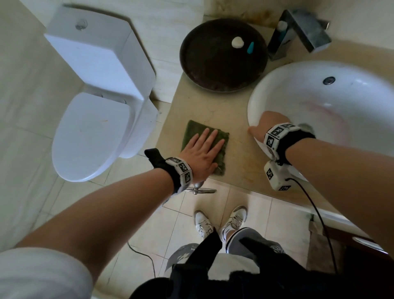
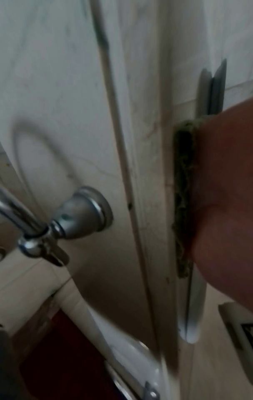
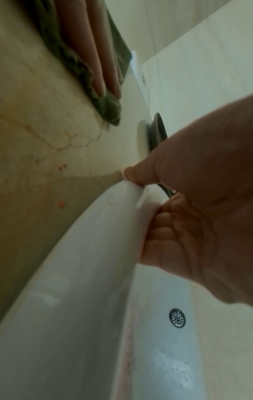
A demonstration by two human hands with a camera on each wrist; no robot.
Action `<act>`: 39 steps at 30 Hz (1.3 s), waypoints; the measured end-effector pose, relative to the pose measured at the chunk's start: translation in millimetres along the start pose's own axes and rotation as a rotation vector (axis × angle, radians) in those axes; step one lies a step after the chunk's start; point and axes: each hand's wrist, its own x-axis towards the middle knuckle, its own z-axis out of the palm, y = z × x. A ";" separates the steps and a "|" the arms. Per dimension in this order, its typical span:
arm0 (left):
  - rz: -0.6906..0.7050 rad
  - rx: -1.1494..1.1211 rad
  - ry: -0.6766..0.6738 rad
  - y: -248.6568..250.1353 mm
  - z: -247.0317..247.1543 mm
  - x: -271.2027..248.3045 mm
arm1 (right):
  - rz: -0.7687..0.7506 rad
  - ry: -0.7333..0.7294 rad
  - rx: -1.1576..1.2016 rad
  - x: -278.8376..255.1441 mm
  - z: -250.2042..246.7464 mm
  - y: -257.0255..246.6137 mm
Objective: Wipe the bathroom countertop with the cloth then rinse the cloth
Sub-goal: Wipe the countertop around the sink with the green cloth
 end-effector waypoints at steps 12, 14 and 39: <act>-0.034 -0.081 0.009 -55.3 4.5 -21.9 | 0.003 0.010 -0.047 1.1 2.2 -3.2; -0.054 -0.072 0.011 -54.7 6.8 -20.0 | 0.001 0.003 -0.057 0.7 0.7 -4.3; 0.129 -0.024 0.037 -10.1 2.8 0.1 | -0.037 0.001 -0.022 -0.7 -0.9 1.7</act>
